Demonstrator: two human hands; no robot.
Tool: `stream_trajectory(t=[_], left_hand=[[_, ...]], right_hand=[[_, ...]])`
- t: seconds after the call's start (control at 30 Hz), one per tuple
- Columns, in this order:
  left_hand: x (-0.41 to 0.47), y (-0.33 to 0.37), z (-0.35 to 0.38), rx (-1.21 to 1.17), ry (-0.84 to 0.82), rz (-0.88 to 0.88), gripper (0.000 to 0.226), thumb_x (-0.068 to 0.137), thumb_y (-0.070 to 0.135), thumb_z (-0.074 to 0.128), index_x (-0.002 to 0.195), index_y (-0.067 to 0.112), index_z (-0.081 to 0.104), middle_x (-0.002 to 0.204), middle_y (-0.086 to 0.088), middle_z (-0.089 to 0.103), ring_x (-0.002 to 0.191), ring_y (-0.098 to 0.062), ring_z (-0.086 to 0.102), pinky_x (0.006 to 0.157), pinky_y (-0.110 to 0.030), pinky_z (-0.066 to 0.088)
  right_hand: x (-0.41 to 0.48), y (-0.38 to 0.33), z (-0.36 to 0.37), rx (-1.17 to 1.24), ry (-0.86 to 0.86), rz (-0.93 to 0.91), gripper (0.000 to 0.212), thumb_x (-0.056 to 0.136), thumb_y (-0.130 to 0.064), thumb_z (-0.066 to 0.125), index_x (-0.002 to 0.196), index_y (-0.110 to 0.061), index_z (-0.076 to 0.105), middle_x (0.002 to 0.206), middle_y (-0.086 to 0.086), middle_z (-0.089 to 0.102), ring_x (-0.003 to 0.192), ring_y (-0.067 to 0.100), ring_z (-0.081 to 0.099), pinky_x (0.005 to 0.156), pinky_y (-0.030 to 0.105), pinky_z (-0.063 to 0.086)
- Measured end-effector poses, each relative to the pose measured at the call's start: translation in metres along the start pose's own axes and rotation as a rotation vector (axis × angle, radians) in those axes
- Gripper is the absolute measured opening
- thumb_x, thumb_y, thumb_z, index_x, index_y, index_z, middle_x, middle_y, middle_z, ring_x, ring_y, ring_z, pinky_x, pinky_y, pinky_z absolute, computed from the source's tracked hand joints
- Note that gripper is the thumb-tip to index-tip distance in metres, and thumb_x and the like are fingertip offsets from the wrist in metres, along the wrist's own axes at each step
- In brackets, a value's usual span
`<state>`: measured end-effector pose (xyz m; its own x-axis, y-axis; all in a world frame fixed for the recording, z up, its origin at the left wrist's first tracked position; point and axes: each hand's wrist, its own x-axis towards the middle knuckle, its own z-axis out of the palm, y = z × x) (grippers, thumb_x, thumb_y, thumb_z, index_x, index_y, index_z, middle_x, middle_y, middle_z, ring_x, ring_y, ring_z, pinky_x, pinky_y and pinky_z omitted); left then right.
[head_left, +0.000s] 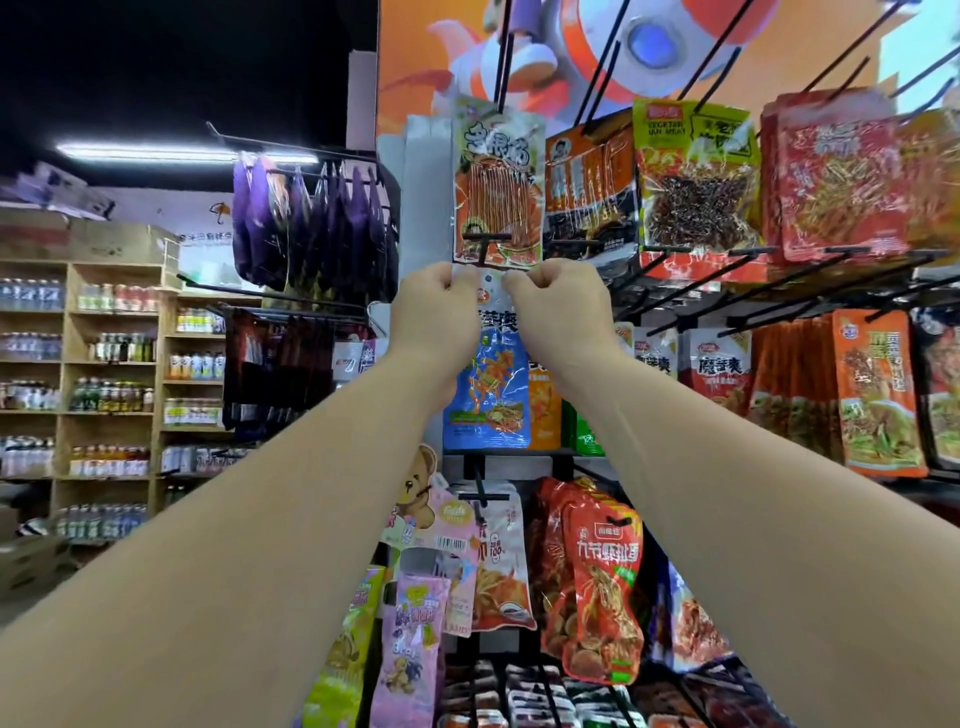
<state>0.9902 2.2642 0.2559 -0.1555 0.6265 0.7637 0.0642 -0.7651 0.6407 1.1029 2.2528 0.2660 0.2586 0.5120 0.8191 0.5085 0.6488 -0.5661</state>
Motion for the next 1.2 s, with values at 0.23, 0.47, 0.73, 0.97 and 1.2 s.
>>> stream_trajectory(t=[0.23,0.47,0.73,0.97,1.2], left_hand=[[0.002,-0.004,-0.005,0.001,0.014,-0.018,0.045,0.107,0.020,0.052,0.065,0.019,0.038,0.052,0.007,0.027,0.054,-0.017,0.024,0.055,-0.033,0.021],[0.007,-0.019,-0.009,0.098,-0.036,-0.077,0.033,0.108,0.029,0.053,0.080,0.018,0.065,0.064,-0.001,0.045,0.068,-0.022,0.040,0.064,-0.035,0.036],[-0.003,-0.032,-0.018,0.178,0.004,-0.120,0.016,0.100,0.044,0.062,0.095,0.029,0.061,0.095,-0.011,0.068,0.077,-0.033,0.072,0.063,-0.047,0.063],[-0.091,-0.044,-0.036,0.360,-0.115,0.223,0.028,0.097,0.031,0.068,0.072,0.021,0.060,0.062,0.005,0.059,0.059,-0.008,0.052,0.060,-0.028,0.044],[-0.116,-0.092,-0.029,0.453,-0.374,0.244,0.051,0.106,0.035,0.052,0.058,0.026,0.039,0.060,0.006,0.039,0.060,-0.009,0.041,0.062,-0.036,0.029]], right_hand=[[0.000,-0.002,0.001,0.014,-0.024,0.024,0.040,0.097,-0.029,0.065,0.063,-0.016,0.048,0.054,0.000,0.043,0.055,0.022,0.038,0.059,0.031,0.038],[-0.001,0.008,0.003,-0.158,-0.053,-0.030,0.032,0.097,-0.029,0.065,0.069,-0.017,0.057,0.062,0.001,0.055,0.058,0.022,0.051,0.058,0.042,0.044],[-0.033,0.045,-0.012,-0.681,-0.126,-0.494,0.060,0.089,-0.036,0.077,0.143,-0.022,0.053,0.138,0.007,0.050,0.113,0.031,0.058,0.091,0.043,0.054],[-0.032,0.058,-0.017,-0.988,-0.263,-0.708,0.075,0.092,-0.058,0.064,0.159,-0.036,0.037,0.173,0.004,0.010,0.159,0.029,0.015,0.119,0.050,0.029],[-0.027,0.056,-0.009,-1.055,-0.328,-0.731,0.085,0.095,-0.062,0.058,0.164,-0.037,0.016,0.173,0.006,-0.014,0.160,0.028,-0.009,0.126,0.046,0.016]])
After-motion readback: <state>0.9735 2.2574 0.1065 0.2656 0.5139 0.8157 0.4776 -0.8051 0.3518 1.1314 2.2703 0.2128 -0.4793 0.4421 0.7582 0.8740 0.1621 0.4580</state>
